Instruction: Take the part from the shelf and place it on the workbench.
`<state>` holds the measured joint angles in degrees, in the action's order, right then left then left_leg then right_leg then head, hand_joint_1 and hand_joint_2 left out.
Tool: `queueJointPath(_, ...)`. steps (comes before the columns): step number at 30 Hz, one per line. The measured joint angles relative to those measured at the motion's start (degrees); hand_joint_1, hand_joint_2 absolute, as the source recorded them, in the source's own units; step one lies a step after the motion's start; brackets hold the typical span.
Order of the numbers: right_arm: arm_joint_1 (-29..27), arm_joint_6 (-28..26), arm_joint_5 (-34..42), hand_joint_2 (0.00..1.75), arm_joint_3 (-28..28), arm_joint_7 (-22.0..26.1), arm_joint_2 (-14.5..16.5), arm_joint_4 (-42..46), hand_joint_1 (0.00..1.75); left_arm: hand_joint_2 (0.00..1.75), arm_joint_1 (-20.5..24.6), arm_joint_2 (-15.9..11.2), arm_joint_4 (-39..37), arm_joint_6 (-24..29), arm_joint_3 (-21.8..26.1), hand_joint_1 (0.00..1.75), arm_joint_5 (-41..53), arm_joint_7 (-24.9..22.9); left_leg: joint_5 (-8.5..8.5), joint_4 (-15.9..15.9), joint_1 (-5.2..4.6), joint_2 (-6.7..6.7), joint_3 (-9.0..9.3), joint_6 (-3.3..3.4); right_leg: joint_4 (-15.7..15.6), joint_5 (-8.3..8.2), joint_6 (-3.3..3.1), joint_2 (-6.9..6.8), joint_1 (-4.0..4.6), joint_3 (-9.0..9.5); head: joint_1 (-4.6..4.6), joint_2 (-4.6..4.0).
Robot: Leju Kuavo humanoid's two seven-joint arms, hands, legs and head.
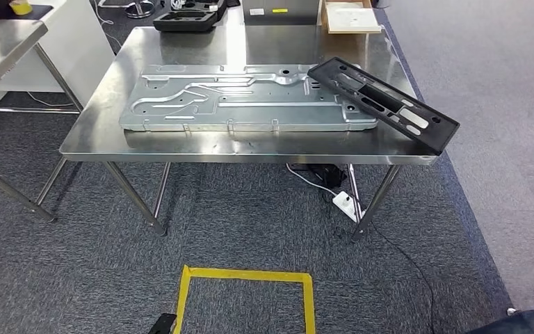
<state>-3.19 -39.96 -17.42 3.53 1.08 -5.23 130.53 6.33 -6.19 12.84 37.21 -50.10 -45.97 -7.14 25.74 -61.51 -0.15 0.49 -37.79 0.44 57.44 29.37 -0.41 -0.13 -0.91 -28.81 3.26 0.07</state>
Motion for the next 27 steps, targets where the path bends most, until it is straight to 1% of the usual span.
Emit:
queueJointPath(1, 0.1, 0.0, -0.3, 0.00, 0.2, -0.3, 0.0, 0.0, 0.00, 0.00, -0.1, 0.0, 0.0, 0.0, 0.0, 0.00, 0.0, -0.1, 2.88, -2.7, 0.19, -0.06, -0.78, -0.34, 0.0, -0.63, -0.30, -0.10, -0.06, -0.71, 0.07, 0.00)
queueJointPath(2, 0.1, 0.0, -0.7, 0.00, 0.4, -0.6, 0.0, 0.0, 0.00, 0.00, -0.1, 0.1, 0.0, 0.0, 0.0, 0.00, 0.0, -0.1, 5.87, -6.0, 0.32, -0.08, -1.61, -0.64, 0.0, -1.30, -0.48, -0.08, -0.04, -1.55, 0.24, 0.00)
queueJointPath(3, 0.1, 0.0, -1.1, 0.00, 0.6, -0.9, 0.0, 0.0, 0.00, 0.00, -0.1, 0.1, 0.0, 0.0, 0.0, 0.00, 0.0, -0.2, 8.13, -9.5, 0.47, -0.08, -2.22, -0.86, 0.0, -1.97, -0.59, -0.08, -0.03, -2.42, 0.37, 0.00)
queueJointPath(4, 0.1, 0.0, -1.4, 0.00, 0.8, -1.2, 0.0, 0.0, 0.00, 0.00, -0.1, 0.2, 0.0, 0.0, 0.0, 0.00, 0.0, -0.2, 8.87, -11.9, 0.55, -0.08, -2.28, -0.99, 0.1, -2.66, -0.52, -0.07, -0.02, -3.31, 0.40, 0.00)
queueJointPath(5, 0.1, 0.0, -1.7, 0.00, 0.8, -1.5, 0.0, 0.0, 0.00, 0.00, -0.1, 0.2, 0.0, 0.0, 0.0, 0.00, 0.0, -0.2, 8.32, -12.9, 0.58, -0.08, -1.64, -1.06, 0.3, -3.33, -0.43, -0.06, -0.04, -4.22, 0.42, 0.00)
queueJointPath(6, 0.2, 0.0, -1.9, 0.00, 0.9, -1.8, 0.0, 0.0, 0.00, 0.00, -0.1, 0.1, 0.0, 0.0, 0.0, 0.00, 0.0, -0.3, 6.77, -12.0, 0.59, -0.08, 0.01, -1.03, 0.4, -3.96, -0.29, -0.06, -0.09, -5.10, 0.45, 0.00)
queueJointPath(7, 0.2, 0.0, -2.1, 0.00, 1.0, -2.0, 0.0, 0.0, 0.00, 0.00, -0.1, 0.1, 0.0, 0.0, 0.0, 0.00, 0.0, -0.3, 5.09, -9.2, 0.59, -0.09, 2.68, -0.92, 0.6, -4.58, -0.10, -0.05, -0.13, -5.96, 0.46, 0.00)
queueJointPath(8, 0.2, 0.0, -2.2, 0.00, 1.0, -2.2, 0.0, 0.0, 0.00, 0.00, 0.0, 0.1, 0.0, 0.0, 0.0, 0.00, 0.0, -0.4, 4.37, -5.2, 0.56, -0.13, 5.78, -0.72, 0.8, -5.09, 0.13, -0.07, -0.14, -6.64, 0.46, 0.00)
queueJointPath(9, 0.3, 0.0, -2.3, 0.00, 1.1, -2.4, 0.0, 0.0, 0.00, 0.00, 0.1, 0.1, 0.0, 0.0, 0.0, 0.00, 0.0, -0.4, 4.43, -0.9, 0.44, -0.18, 8.84, -0.44, 0.9, -5.58, 0.41, -0.10, -0.11, -7.13, 0.43, 0.00)
queueJointPath(10, 0.4, 0.0, -2.4, 0.00, 1.1, -2.5, 0.0, 0.0, 0.00, 0.00, 0.2, 0.1, 0.0, 0.0, 0.0, 0.00, 0.0, -0.4, 5.11, 2.5, 0.30, -0.23, 10.88, -0.14, 1.0, -6.07, 0.74, -0.16, -0.06, -7.42, 0.41, 0.00)
queueJointPath(11, 0.5, 0.0, -2.4, 0.00, 1.1, -2.5, 0.0, 0.0, 0.00, 0.00, 0.2, 0.1, 0.0, 0.0, 0.0, 0.00, 0.0, -0.4, 5.83, 4.4, 0.11, -0.28, 11.82, 0.19, 0.9, -6.56, 1.08, -0.23, -0.06, -7.56, 0.39, 0.00)
queueJointPath(12, 0.5, 0.0, -2.5, 0.00, 1.1, -2.5, 0.0, 0.0, 0.00, 0.00, 0.2, 0.1, 0.0, 0.0, 0.0, 0.00, 0.0, -0.4, 5.89, 5.3, -0.05, -0.30, 11.96, 0.59, 0.7, -7.11, 1.49, -0.29, -0.05, -7.63, 0.36, 0.00)
queueJointPath(13, 0.5, 0.0, -2.5, 0.00, 1.1, -2.6, 0.0, 0.0, 0.00, 0.00, 0.2, 0.1, 0.0, 0.0, 0.0, 0.00, 0.0, -0.4, 5.49, 5.5, 0.00, -0.22, 11.57, 1.04, 0.7, -7.36, 1.85, -0.31, -0.12, -7.73, 0.36, 0.00)
queueJointPath(14, 0.5, 0.0, -2.5, 0.00, 1.1, -2.6, 0.0, 0.0, 0.00, 0.00, 0.1, 0.2, 0.0, -0.1, 0.0, 0.00, 0.0, -0.5, 4.89, 5.6, 0.06, -0.11, 11.17, 1.54, 1.1, -6.82, 2.14, -0.23, -0.19, -8.02, 0.33, 0.00)
queueJointPath(15, 0.5, 0.0, -2.6, 0.00, 1.1, -2.8, 0.0, 0.0, 0.00, 0.00, 0.1, 0.2, 0.0, -0.1, 0.0, 0.00, 0.0, -0.5, 4.24, 5.8, 0.16, 0.04, 10.67, 2.11, 2.3, -5.24, 2.33, -0.13, -0.21, -8.59, 0.22, 0.00)
queueJointPath(16, 0.5, 0.0, -2.8, 0.00, 1.1, -3.0, 0.0, 0.0, 0.00, 0.00, 0.1, 0.2, 0.0, -0.1, 0.0, 0.00, 0.0, -0.5, 3.56, 5.9, 0.23, 0.21, 10.00, 2.55, 5.0, -2.49, 2.43, -0.04, -0.25, -9.53, 0.11, 0.00)
queueJointPath(17, 0.5, 0.0, -2.9, 0.00, 1.1, -3.2, 0.0, 0.0, 0.00, 0.00, 0.1, 0.2, 0.0, -0.2, 0.0, 0.00, 0.0, -0.6, 2.96, 5.8, 0.14, 0.31, 9.25, 2.89, 8.6, 0.55, 2.50, 0.03, -0.23, -10.60, 0.03, 0.00)
queueJointPath(18, 0.5, 0.0, -3.1, 0.00, 1.1, -3.4, 0.0, 0.0, 0.00, 0.00, 0.1, 0.2, 0.0, -0.2, 0.0, 0.00, 0.0, -0.6, 2.33, 5.7, 0.05, 0.37, 8.46, 3.11, 12.5, 3.05, 2.58, 0.03, -0.21, -11.57, -0.07, 0.00)
queueJointPath(19, 0.5, 0.0, -3.2, 0.00, 1.1, -3.6, 0.0, -0.1, 0.00, 0.00, 0.1, 0.2, 0.0, -0.2, 0.0, 0.00, 0.0, -0.6, 1.67, 5.6, -0.05, 0.40, 7.60, 3.15, 15.7, 4.30, 2.66, 0.04, -0.20, -12.08, -0.07, 0.00)
queueJointPath(20, 0.5, 0.0, -3.2, 0.00, 1.1, -3.6, 0.0, -0.1, 0.00, 0.00, 0.1, 0.3, 0.0, -0.2, 0.0, 0.00, 0.0, -0.6, 1.09, 5.3, -0.12, 0.41, 6.73, 3.12, 17.2, 4.00, 2.69, 0.03, -0.19, -11.80, -0.06, 0.00)
queueJointPath(21, 0.5, 0.0, -3.2, 0.00, 1.1, -3.6, -0.1, -0.1, 0.00, 0.00, 0.1, 0.3, 0.0, -0.2, 0.0, 0.00, 0.0, -0.6, 0.55, 5.0, -0.15, 0.40, 5.75, 3.02, 16.7, 2.69, 2.65, 0.03, -0.19, -10.49, -0.07, 0.00)
queueJointPath(22, 0.6, 0.0, -3.2, 0.00, 1.1, -3.6, -0.1, -0.1, 0.00, 0.00, 0.1, 0.3, 0.0, -0.3, 0.0, 0.00, 0.0, -0.6, 0.11, 4.6, -0.16, 0.38, 4.78, 2.86, 14.2, 1.11, 2.54, 0.03, -0.19, -8.16, -0.06, 0.00)
queueJointPath(23, 0.6, 0.0, -3.2, 0.00, 1.1, -3.7, -0.1, -0.1, 0.00, 0.00, 0.0, 0.3, 0.0, -0.3, 0.0, 0.00, 0.0, -0.6, -0.22, 4.0, -0.18, 0.36, 3.91, 2.67, 10.2, 0.27, 2.36, 0.03, -0.18, -5.03, -0.07, 0.00)
queueJointPath(24, 0.7, 0.0, -3.2, 0.00, 1.1, -3.7, -0.1, -0.1, 0.00, 0.00, 0.0, 0.3, 0.0, -0.3, 0.0, 0.00, 0.0, -0.6, -0.48, 3.4, -0.25, 0.32, 3.15, 2.44, 6.0, 0.14, 2.17, 0.04, -0.08, -2.07, -0.03, 0.00)
queueJointPath(25, 0.8, 0.0, -3.3, 0.00, 1.1, -3.7, -0.1, -0.1, 0.00, 0.00, 0.1, 0.4, 0.0, -0.3, 0.0, 0.00, -0.1, -0.6, -0.75, 2.9, -0.32, 0.30, 2.65, 2.15, 2.9, 0.52, 2.01, 0.06, 0.04, -0.05, 0.01, 0.00)
queueJointPath(26, 0.9, 0.0, -3.3, 0.00, 1.1, -3.8, -0.1, -0.1, 0.00, 0.00, 0.1, 0.4, 0.0, -0.3, 0.0, 0.00, -0.1, -0.6, -1.06, 2.6, -0.39, 0.29, 2.30, 1.84, 1.0, 1.01, 1.79, 0.08, 0.16, 0.98, -0.02, 0.00)
queueJointPath(27, 0.9, 0.0, -3.3, 0.00, 1.1, -3.8, -0.1, -0.1, 0.00, 0.00, 0.1, 0.4, 0.0, -0.3, 0.0, 0.00, -0.1, -0.6, -1.44, 2.5, -0.44, 0.27, 2.08, 1.52, 0.4, 0.97, 1.56, 0.10, 0.27, 0.95, -0.01, 0.00)
